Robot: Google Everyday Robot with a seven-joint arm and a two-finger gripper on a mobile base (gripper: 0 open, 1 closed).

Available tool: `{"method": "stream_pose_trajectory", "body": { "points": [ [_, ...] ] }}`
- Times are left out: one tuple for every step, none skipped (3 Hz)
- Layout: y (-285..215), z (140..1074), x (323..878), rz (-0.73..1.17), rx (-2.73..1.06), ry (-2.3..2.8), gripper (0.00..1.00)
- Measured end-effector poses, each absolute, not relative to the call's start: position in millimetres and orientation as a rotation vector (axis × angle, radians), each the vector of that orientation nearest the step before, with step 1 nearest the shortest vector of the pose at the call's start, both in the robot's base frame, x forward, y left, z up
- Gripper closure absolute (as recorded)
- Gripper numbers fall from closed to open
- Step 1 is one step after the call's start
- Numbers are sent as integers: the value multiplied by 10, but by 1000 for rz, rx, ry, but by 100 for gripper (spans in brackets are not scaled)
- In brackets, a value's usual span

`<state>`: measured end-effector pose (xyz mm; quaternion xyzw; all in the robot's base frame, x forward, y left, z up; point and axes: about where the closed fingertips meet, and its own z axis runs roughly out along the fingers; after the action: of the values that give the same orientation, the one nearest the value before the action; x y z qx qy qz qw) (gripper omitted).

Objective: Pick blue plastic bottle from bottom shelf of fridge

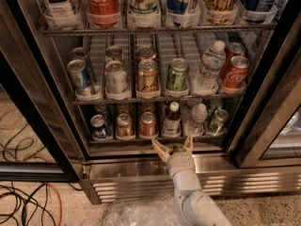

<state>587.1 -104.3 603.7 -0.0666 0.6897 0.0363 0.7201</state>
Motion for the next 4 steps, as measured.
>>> {"method": "stream_pose_trajectory", "body": {
  "points": [
    [-1043,6037,5871,80,-147,1525,23],
    [-1043,6037,5871,80,-147,1525,20],
    [-1043,6037,5871,80,-147,1525,2],
    [-1043,6037,5871,80,-147,1525,0]
  ]
}}
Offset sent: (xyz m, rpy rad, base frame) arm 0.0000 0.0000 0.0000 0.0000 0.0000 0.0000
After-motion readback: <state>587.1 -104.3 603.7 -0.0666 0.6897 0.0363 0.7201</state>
